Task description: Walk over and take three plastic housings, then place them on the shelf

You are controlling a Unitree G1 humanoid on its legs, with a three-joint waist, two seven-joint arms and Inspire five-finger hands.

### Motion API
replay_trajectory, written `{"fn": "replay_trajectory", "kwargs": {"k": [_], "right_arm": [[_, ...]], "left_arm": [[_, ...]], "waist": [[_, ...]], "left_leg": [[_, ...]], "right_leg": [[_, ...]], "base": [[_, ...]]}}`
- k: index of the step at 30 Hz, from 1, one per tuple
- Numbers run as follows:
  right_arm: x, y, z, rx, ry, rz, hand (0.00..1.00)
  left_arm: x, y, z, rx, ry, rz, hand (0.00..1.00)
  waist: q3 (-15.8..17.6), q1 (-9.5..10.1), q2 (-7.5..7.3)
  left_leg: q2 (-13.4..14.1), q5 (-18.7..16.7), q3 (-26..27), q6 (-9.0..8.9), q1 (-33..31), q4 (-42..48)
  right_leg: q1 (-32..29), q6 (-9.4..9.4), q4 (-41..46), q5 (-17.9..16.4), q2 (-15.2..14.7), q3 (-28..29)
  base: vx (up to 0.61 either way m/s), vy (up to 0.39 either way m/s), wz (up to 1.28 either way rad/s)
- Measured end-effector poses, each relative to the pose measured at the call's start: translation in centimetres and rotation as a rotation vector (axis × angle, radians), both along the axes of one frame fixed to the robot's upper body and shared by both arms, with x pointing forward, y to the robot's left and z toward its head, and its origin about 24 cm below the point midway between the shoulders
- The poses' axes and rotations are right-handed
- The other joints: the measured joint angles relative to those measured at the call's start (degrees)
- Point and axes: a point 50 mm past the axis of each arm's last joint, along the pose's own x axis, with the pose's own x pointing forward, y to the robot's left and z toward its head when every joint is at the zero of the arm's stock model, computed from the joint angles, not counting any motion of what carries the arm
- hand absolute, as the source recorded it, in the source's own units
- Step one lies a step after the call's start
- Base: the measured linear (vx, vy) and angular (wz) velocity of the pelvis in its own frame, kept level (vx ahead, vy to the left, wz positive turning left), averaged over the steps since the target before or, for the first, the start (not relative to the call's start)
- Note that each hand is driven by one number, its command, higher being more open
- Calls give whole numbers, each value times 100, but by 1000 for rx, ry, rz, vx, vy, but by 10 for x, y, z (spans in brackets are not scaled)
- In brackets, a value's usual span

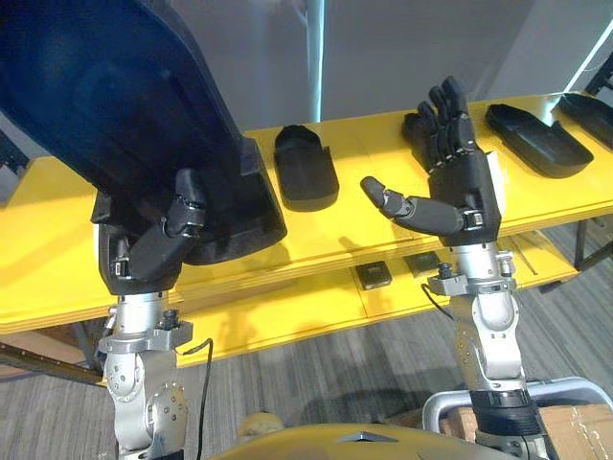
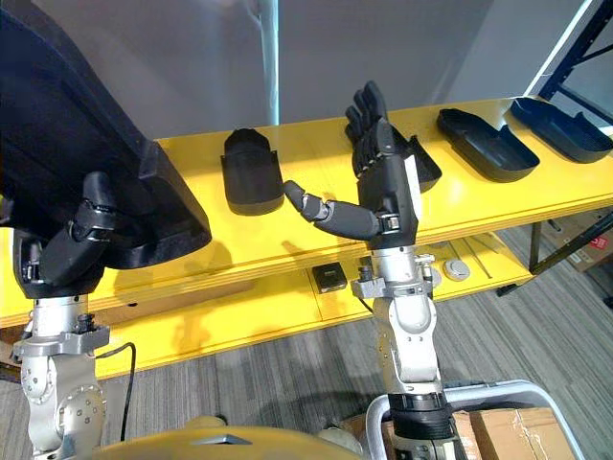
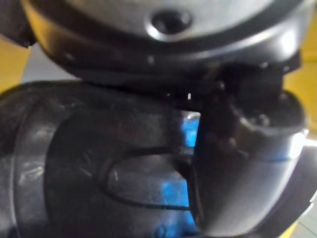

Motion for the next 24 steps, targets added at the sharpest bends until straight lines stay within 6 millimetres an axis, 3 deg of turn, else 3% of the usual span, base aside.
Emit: {"fn": "replay_trajectory", "kwargs": {"k": [2, 3, 4, 6, 7, 10, 11, 12, 13, 14, 15, 16, 17, 18, 19, 20, 21, 22, 24], "right_arm": [[1, 0, -4, 10, 18, -4, 100], [1, -2, -10, 21, 41, -19, 100], [0, -5, -14, 23, 59, -32, 100], [2, -8, -22, 17, 94, -40, 100], [2, -8, -22, 18, 97, -42, 100], [5, -5, -24, 22, 104, -23, 100], [4, -4, -23, 50, 98, -4, 100], [3, -5, -23, 63, 93, -1, 100], [2, -7, -23, 86, 86, -5, 100], [1, -8, -24, 84, 72, -35, 100], [1, -6, -25, 86, 72, -52, 100], [1, -4, -27, 44, 78, -78, 100], [1, -2, -28, -9, 80, -89, 100], [2, 0, -27, -19, 74, -86, 100], [4, 4, -23, -25, 56, -75, 100], [6, 8, -17, -43, 26, -70, 100], [7, 8, -15, -56, 8, -74, 100], [5, 4, -8, -68, -24, -85, 100], [0, -2, 3, -64, -75, -113, 100]], "left_arm": [[-3, 1, -4, -11, 23, 6, 0], [-3, -1, -7, -24, 36, 1, 0], [-2, -3, -8, -35, 41, -4, 0], [-1, -5, -12, -53, 49, -9, 0], [1, -6, -15, -50, 57, -23, 0], [2, -4, -31, -67, 121, -13, 0], [2, -4, -35, -75, 136, -10, 0], [2, -5, -36, -76, 140, -15, 0], [3, -7, -35, -68, 136, -27, 0], [5, -7, -32, -46, 121, -48, 0], [7, -6, -30, -28, 114, -59, 0], [9, -4, -30, -2, 130, -63, 0], [10, -2, -34, 23, 173, -74, 0], [11, -1, -34, 44, 187, -78, 0], [11, 4, -31, 105, 196, -79, 0], [12, 12, -25, 164, 191, -68, 0], [14, 14, -22, 182, 182, -68, 0], [19, 16, -14, 196, 149, -70, 0], [28, 14, -3, 175, 84, -81, 0]], "waist": [[-2, -43, -23], [5, -100, -45], [14, -112, -43], [94, -123, -109], [160, -144, -164], [154, -139, -152], [116, -174, -60], [80, -215, 41], [57, -350, 141], [51, -520, 141], [171, -524, -72], [302, -477, -269], [325, -404, -245], [330, -388, -237], [356, -298, -190], [338, -281, -220], [334, -303, -219], [315, -318, -197], [291, -382, -173]], "left_leg": [[-81, 117, 101, 236, -104, -9], [-106, 178, 346, 566, -182, -28], [-110, 165, 511, 722, -220, -28], [-270, 295, 705, 659, -598, 562], [-115, 143, 1025, 697, -980, 1300], [461, 192, 1293, 596, -1062, 2082], [606, 311, 1111, 549, -1001, 2235], [665, 398, 1036, 473, -949, 2192], [566, -235, 1077, -39, -838, 1994], [459, -686, 1227, -374, -770, 1759], [267, -678, 1289, -278, -779, 1850], [27, -760, 1329, -145, -757, 1962], [-5, -838, 1322, -28, -752, 2070], [-26, -866, 1323, 32, -710, 2054], [-58, -850, 1430, 133, -577, 1888], [-72, -709, 1465, 260, -443, 1581], [-96, -624, 1447, 310, -406, 1429], [-128, -441, 1352, 377, -362, 1080], [-245, -191, 1159, 437, -388, 678]], "right_leg": [[126, 14, -75, 7, -109, -275], [238, 17, -132, 11, -246, -537], [294, 50, -129, 33, -312, -703], [375, 60, -68, 41, -626, -999], [379, 75, 102, 49, -868, -1139], [373, 237, 299, 94, -1419, -1006], [347, 470, 310, 112, -1554, -861], [329, 513, 308, 110, -1580, -816], [341, 577, 263, 143, -1672, -716], [388, 584, 143, 204, -1741, -584], [435, 552, 93, 255, -1895, -450], [438, 546, 143, 857, -2059, -383], [410, 539, 264, 1380, -2105, -426], [382, 444, 360, 1582, -2142, -456], [211, 229, 579, 1766, -2204, -471], [49, -32, 1171, 1215, -2110, -497], [-2, -36, 1408, 845, -1938, -438], [-61, 6, 1650, 153, -1431, -301], [-31, -81, 1378, -515, -738, -251]], "base": [[-18, 22, 79], [-22, 67, 102], [-32, 71, 106], [-64, 174, 89], [-87, 267, 65], [-68, 319, -9], [-58, 460, -26], [-35, 553, -6], [-7, 615, 37], [5, 604, 47], [-26, 565, 42], [-44, 422, 15], [-65, 490, 12], [-31, 390, 2], [2, 310, -1], [24, 146, 1], [34, 39, 26], [21, 32, 40], [26, 35, 45]]}}
